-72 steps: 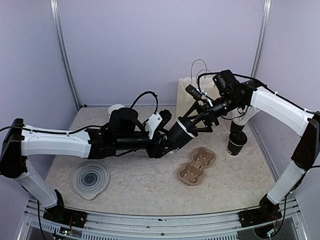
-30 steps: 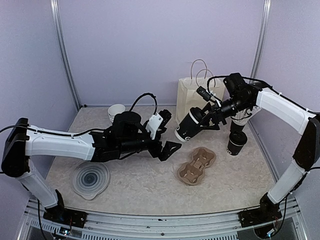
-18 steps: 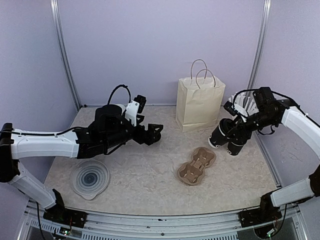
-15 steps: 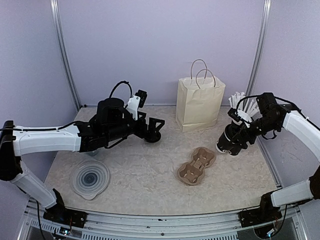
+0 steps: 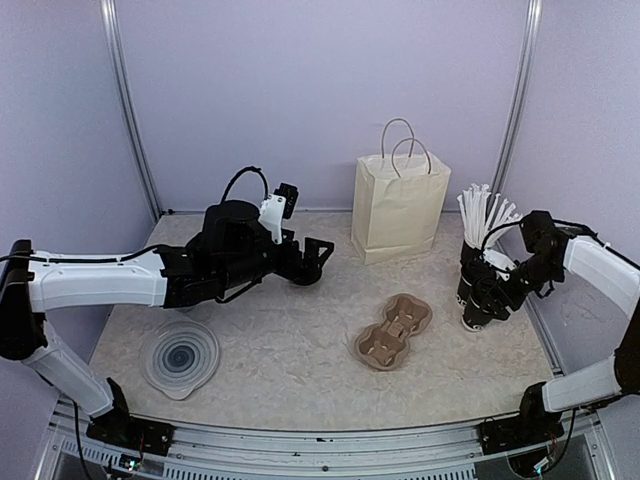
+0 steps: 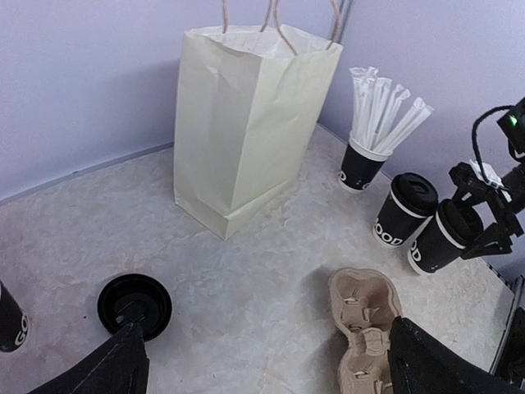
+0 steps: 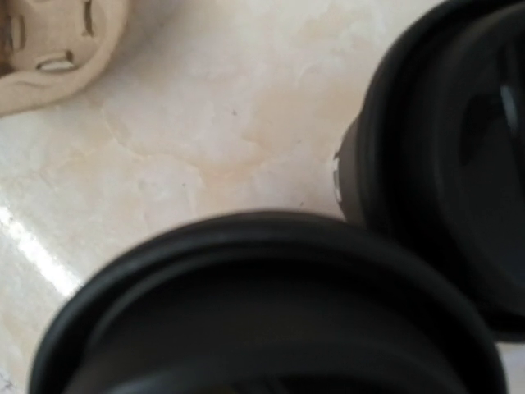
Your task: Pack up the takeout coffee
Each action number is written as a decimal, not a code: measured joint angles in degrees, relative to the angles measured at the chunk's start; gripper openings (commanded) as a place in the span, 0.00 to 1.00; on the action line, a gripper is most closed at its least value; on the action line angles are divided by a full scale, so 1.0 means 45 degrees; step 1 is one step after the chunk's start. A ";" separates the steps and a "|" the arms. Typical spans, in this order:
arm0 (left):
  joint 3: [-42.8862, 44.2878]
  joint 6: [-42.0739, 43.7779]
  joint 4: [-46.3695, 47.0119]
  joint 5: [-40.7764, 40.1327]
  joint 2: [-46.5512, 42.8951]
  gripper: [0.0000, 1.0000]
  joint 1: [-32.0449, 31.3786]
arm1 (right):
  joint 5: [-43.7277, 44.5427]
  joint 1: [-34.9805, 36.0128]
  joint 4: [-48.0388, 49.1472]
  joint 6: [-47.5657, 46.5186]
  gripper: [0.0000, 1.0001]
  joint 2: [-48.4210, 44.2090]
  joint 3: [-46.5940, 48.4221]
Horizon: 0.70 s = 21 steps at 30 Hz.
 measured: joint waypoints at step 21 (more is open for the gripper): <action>0.1054 -0.0573 -0.2137 -0.0223 0.0685 0.98 0.0763 | -0.0947 -0.0005 -0.0758 0.0282 1.00 0.0933 0.0665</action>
